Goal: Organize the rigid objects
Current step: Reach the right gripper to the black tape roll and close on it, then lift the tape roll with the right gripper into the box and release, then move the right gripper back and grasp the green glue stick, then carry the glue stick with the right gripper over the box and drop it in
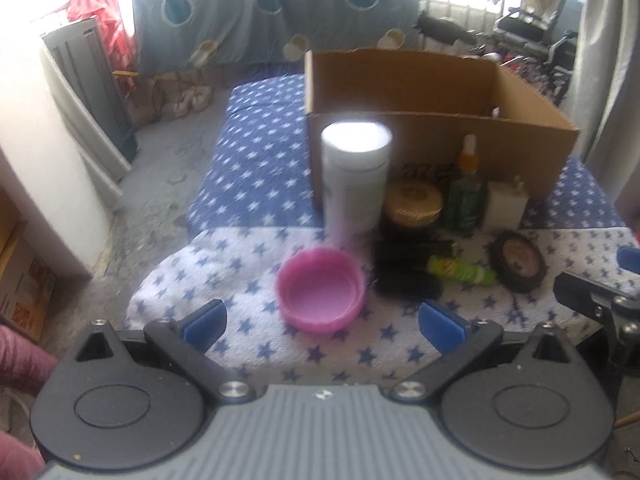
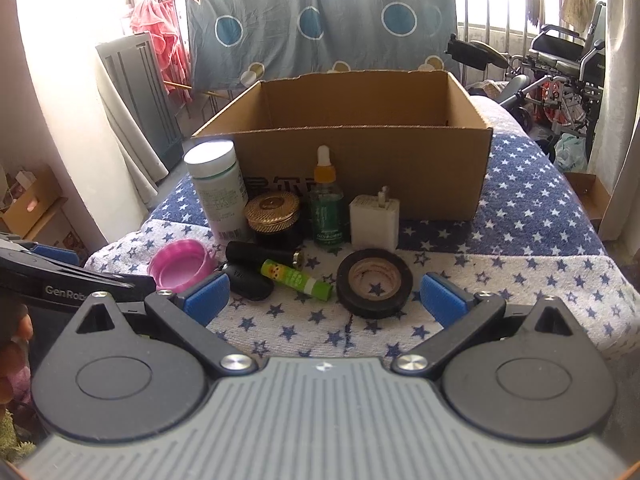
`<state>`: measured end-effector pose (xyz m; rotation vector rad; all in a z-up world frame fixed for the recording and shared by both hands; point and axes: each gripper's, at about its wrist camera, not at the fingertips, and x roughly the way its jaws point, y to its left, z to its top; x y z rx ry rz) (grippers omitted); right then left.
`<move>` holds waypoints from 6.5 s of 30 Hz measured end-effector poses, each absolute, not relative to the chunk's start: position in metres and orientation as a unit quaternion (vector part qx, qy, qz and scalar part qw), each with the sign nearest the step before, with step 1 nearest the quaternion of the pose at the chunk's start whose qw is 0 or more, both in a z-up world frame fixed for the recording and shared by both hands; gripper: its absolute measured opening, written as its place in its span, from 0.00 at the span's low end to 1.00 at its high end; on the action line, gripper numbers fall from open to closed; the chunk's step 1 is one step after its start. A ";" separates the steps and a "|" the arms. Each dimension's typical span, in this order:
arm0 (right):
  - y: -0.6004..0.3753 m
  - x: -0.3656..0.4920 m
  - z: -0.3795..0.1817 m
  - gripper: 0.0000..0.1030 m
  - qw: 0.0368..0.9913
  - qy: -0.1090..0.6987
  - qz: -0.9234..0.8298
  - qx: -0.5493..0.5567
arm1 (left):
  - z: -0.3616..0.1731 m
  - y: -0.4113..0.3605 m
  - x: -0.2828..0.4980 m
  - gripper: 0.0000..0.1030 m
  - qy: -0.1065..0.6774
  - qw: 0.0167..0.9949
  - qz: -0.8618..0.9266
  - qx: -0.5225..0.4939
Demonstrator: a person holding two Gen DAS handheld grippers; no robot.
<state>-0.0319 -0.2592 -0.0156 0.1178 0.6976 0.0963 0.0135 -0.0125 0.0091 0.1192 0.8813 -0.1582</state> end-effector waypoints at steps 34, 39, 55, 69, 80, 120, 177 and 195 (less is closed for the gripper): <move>-0.348 0.058 -0.097 0.20 0.874 0.435 0.112 0.185 | -0.059 -0.176 0.059 0.69 0.416 0.819 -0.323 0.228; -0.350 0.061 -0.100 0.18 0.875 0.432 0.117 0.185 | -0.063 -0.177 0.065 0.65 0.423 0.818 -0.326 0.213; -0.339 0.018 -0.014 0.17 0.916 0.362 0.100 0.139 | 0.020 -0.155 0.016 0.64 0.279 0.882 -0.320 0.206; -0.280 0.217 0.072 0.18 0.883 0.391 0.248 0.075 | 0.077 -0.112 0.199 0.64 0.368 0.882 -0.211 0.203; -0.269 0.365 -0.019 0.16 0.797 0.531 0.244 0.154 | 0.015 -0.108 0.308 0.64 0.476 0.828 -0.191 0.227; -0.317 0.086 -0.005 0.45 0.839 0.426 0.272 0.203 | 0.006 -0.051 0.040 0.67 0.398 0.877 -0.260 0.065; -0.293 0.108 0.041 0.13 0.843 0.379 0.287 0.250 | 0.070 -0.075 0.094 0.21 0.308 0.914 -0.238 0.112; -0.283 0.305 -0.050 0.13 0.740 0.552 0.241 0.299 | -0.003 -0.086 0.278 0.26 0.514 0.832 -0.185 0.099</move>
